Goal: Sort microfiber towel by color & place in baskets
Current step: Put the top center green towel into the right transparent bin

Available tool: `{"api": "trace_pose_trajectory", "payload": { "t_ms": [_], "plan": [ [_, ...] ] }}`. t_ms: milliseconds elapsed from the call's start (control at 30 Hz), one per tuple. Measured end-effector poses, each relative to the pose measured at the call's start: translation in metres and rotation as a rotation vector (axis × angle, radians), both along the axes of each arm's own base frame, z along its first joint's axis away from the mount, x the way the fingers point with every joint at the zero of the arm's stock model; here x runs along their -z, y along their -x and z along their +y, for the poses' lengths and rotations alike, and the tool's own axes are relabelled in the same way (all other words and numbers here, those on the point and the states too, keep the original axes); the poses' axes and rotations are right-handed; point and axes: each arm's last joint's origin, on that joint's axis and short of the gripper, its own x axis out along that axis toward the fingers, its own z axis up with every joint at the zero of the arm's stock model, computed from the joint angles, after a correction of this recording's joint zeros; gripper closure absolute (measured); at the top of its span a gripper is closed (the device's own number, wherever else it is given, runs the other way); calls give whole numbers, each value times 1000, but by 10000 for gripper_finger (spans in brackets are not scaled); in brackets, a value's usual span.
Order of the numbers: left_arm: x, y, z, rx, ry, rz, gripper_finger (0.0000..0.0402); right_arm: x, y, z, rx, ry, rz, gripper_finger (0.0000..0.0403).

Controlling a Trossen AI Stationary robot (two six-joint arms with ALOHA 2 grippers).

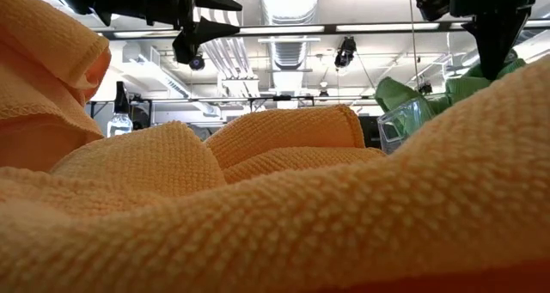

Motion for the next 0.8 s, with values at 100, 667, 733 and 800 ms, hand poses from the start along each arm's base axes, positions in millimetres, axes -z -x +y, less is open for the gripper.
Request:
{"api": "trace_pose_trajectory", "payload": {
  "t_ms": [100,667,733,800],
  "plan": [
    [0,0,0,1,0,0,228,0,0,0,1,2,-5,390],
    [0,0,0,3,1,0,228,5,-4,-3,110,-27,-53,365],
    [0,0,0,2,1,0,228,8,-5,-4,126,-35,-48,343],
    [0,0,0,2,1,0,228,11,-4,-6,138,-30,-40,321]
  ]
}}
